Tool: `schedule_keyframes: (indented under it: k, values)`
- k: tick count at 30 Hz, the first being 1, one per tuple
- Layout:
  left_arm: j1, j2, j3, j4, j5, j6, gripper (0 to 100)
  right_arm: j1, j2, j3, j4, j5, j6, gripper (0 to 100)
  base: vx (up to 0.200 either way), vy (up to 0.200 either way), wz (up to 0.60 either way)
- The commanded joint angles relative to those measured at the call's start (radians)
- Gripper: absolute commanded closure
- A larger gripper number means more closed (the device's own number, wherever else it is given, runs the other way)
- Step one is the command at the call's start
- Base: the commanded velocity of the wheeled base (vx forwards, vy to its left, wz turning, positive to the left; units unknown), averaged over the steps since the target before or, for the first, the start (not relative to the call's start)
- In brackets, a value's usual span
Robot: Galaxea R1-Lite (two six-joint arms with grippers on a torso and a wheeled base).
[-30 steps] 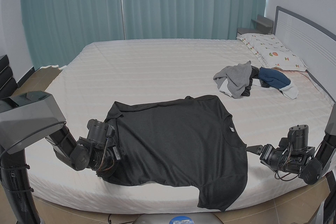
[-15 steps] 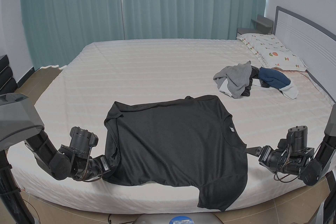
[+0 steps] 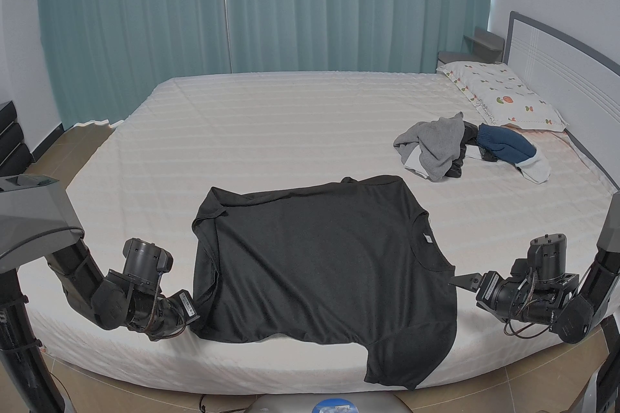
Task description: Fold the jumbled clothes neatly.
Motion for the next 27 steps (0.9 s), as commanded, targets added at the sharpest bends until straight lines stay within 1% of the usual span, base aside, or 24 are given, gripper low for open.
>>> schedule_keyframes:
  k: [1, 5, 10, 14, 19, 23, 27]
  values:
    - [0.037, -0.006, 0.029, -0.001, -0.002, 0.001, 100, 0.0, 0.01, 0.001, 0.0, 0.006, 0.001, 0, 0.0, 0.0, 0.0]
    - [0.06, -0.021, 0.064, -0.001, -0.016, 0.001, 100, 0.0, 0.016, 0.001, 0.0, 0.006, 0.001, 0, 0.0, 0.0, 0.0]
    - [0.101, -0.066, 0.119, -0.006, -0.074, 0.001, 100, 0.002, 0.039, 0.002, 0.0, 0.004, 0.0, 0, 0.0, 0.0, 0.0]
    - [0.112, -0.084, 0.152, -0.006, -0.111, 0.001, 100, 0.006, 0.067, 0.001, 0.0, 0.02, 0.0, 0, 0.0, 0.0, 0.0]
    - [0.135, -0.081, 0.162, -0.006, -0.134, 0.001, 100, 0.026, 0.111, -0.003, 0.0, 0.049, -0.011, 0, 0.0, 0.0, 0.0]
    - [0.155, -0.094, 0.162, -0.004, -0.177, 0.001, 100, 0.033, 0.148, -0.006, -0.002, 0.047, -0.016, 0, 0.0, 0.0, 0.0]
    - [0.155, -0.095, 0.162, -0.004, -0.178, 0.002, 100, 0.031, 0.163, -0.015, -0.002, 0.049, -0.014, 0, 0.0, 0.0, 0.0]
